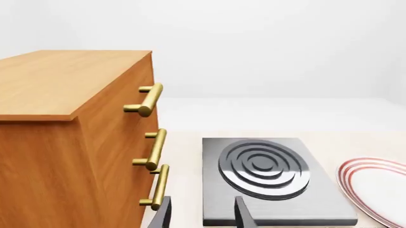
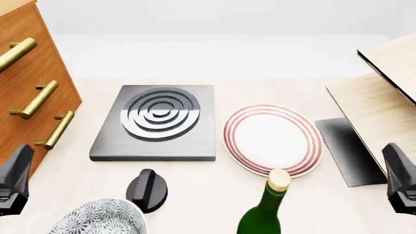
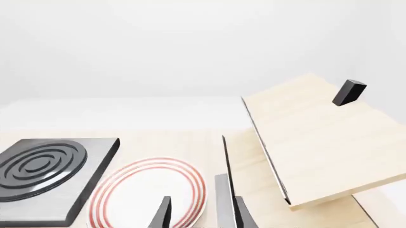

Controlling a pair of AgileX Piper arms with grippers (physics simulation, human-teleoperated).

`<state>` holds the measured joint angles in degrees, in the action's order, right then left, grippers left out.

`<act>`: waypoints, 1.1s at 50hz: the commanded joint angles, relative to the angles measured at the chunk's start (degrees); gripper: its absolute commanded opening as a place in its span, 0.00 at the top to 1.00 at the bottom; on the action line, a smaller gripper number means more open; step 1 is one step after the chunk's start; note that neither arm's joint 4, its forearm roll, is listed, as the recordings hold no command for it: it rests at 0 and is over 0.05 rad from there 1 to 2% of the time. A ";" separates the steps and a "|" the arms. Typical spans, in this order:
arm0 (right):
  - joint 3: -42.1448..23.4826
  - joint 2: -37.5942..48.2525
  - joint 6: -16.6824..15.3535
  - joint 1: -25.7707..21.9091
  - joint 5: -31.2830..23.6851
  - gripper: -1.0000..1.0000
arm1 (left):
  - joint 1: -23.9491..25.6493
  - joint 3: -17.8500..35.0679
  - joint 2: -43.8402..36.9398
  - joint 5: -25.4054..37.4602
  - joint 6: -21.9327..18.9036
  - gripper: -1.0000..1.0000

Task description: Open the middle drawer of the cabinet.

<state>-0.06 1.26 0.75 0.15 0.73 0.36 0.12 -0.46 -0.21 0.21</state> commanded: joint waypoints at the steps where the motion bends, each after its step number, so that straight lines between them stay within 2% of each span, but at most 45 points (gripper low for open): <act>1: -0.16 2.76 1.39 0.32 1.65 0.00 | 1.01 0.33 0.14 0.36 0.19 0.00; 6: -0.20 3.28 1.44 0.32 2.11 0.00 | 1.47 1.14 0.41 0.98 0.41 0.00; 10: -0.21 3.56 1.44 0.31 2.37 0.00 | 1.76 1.78 0.40 0.98 -0.98 0.00; 13: -0.20 3.66 1.43 0.31 2.49 0.00 | 2.32 2.26 0.43 0.58 -2.85 0.00; 14: -0.20 3.66 1.43 0.31 2.49 0.00 | 2.27 2.62 0.44 0.63 -5.22 0.00; 16: -0.19 3.79 1.44 0.31 2.62 0.00 | 1.38 3.71 0.45 0.85 -5.41 0.00; 18: -0.18 3.86 1.44 0.31 2.71 0.00 | 0.19 6.08 0.45 1.15 -8.07 0.00; 19: -0.18 3.88 1.43 0.31 2.73 0.00 | -0.53 7.45 0.45 -0.16 -8.69 0.00; 21: -0.17 3.86 1.44 0.31 2.73 0.00 | 0.17 9.32 0.44 2.66 -7.33 0.00; 23: -0.16 3.84 1.44 0.31 2.72 0.00 | 0.25 9.72 0.45 1.89 -10.06 0.00; 26: -0.16 3.77 1.44 0.31 2.66 0.00 | 2.13 10.22 0.44 4.87 -8.04 0.00; 27: -0.15 3.76 1.44 0.31 2.65 0.00 | -0.18 8.88 0.45 6.01 -11.33 0.00; 28: -0.15 3.74 1.43 0.31 2.64 0.00 | 0.09 8.39 0.45 5.77 -12.57 0.00; 30: -0.15 3.71 1.44 0.31 2.61 0.00 | 0.01 8.63 0.45 6.83 -12.82 0.00; 31: -0.15 3.67 1.43 0.31 2.57 0.00 | -0.17 9.23 0.45 5.04 -16.72 0.00; 32: -0.15 3.62 1.44 0.31 2.53 0.00 | -0.17 8.78 0.45 1.84 -22.31 0.00; 34: -0.14 3.53 1.44 0.31 2.45 0.00 | 0.17 8.16 0.45 -0.74 -27.16 0.00; 36: -0.14 3.50 1.44 0.31 2.42 0.00 | -0.31 9.62 0.45 0.18 -28.93 0.00; 37: -0.13 3.46 1.44 0.31 2.38 0.00 | 0.47 9.39 0.45 -1.23 -32.14 0.00; 40: -0.13 3.33 1.44 0.31 2.27 0.00 | 0.62 10.04 0.45 -2.42 -35.77 0.00; 43: -0.12 3.29 1.44 0.31 2.23 0.00 | -0.27 10.07 0.45 -1.93 -37.51 0.00; 45: -0.12 3.21 1.44 0.31 2.15 0.00 | -2.06 9.99 0.42 0.79 -35.51 0.00; 49: -0.11 3.11 1.44 0.31 2.06 0.00 | -4.35 7.13 -0.30 -1.89 -38.44 0.00; 50: -0.11 3.08 1.44 0.31 2.04 0.00 | -4.73 6.11 -1.55 -3.73 -39.73 0.00; 52: -0.10 3.05 1.44 0.32 2.01 0.00 | -4.44 5.75 -5.37 -6.55 -39.00 0.00; 55: -0.10 3.00 1.44 0.32 1.96 0.00 | -5.06 2.62 -13.21 -15.49 -42.94 0.00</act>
<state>-0.18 4.45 2.18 0.46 2.87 -2.46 6.97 -3.53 -4.74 -35.25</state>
